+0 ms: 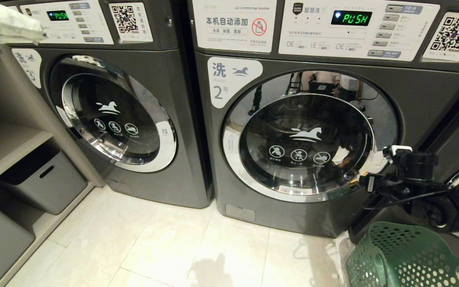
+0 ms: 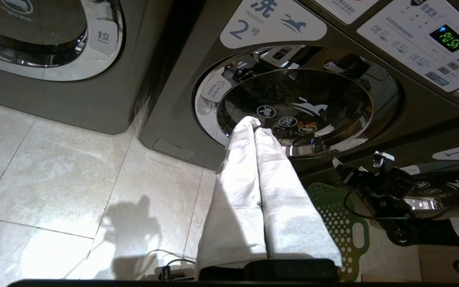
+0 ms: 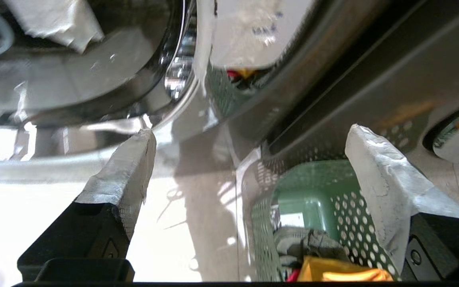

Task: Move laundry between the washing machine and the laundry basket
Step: Press the washing machine door tightly with the right hand

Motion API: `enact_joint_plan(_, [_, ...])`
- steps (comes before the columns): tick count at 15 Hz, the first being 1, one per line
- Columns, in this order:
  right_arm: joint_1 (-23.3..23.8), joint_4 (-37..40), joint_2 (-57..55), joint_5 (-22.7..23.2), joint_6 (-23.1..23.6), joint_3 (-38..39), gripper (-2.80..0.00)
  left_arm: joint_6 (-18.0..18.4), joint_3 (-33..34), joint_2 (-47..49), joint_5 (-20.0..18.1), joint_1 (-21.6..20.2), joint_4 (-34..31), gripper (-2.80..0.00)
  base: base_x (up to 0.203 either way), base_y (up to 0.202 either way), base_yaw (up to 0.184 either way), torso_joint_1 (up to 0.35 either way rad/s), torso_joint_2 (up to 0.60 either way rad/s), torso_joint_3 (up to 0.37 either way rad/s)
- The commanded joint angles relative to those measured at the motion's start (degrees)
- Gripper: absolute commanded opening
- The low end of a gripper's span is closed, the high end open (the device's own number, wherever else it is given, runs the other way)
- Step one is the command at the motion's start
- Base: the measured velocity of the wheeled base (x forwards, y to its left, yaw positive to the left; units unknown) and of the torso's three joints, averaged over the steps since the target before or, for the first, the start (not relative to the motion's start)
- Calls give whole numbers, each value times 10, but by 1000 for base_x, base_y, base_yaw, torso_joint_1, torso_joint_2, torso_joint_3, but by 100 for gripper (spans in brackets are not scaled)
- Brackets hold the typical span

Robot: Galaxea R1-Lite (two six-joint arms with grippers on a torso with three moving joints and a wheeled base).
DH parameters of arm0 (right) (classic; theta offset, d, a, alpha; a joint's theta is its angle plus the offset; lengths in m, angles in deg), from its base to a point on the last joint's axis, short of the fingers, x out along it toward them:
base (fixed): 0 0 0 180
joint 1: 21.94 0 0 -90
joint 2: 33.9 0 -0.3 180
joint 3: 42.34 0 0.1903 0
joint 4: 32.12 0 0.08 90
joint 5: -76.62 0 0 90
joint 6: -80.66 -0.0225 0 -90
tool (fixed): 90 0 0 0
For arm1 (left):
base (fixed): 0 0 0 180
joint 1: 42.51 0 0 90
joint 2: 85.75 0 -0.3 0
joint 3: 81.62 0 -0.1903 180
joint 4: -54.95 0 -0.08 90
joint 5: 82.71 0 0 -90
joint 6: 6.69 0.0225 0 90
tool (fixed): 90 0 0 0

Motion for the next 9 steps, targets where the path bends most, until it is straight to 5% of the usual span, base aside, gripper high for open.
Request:
enact_joint_plan(1, [-17, 13, 117, 25, 0, 63, 0, -1, 1, -9, 1, -1, -6, -280, 0, 0, 0, 0, 0, 0])
enact_joint_plan(5, [-46, 97, 323, 146, -2, 160, 0, -1, 87, -51, 6, -1, -2, -280, 0, 0, 0, 0, 0, 0])
enact_joint_plan(9, [-60, 213, 520, 258, 3, 244, 0, 21, 276, -140, 92, 0, 2, -280, 0, 0, 0, 0, 0, 0])
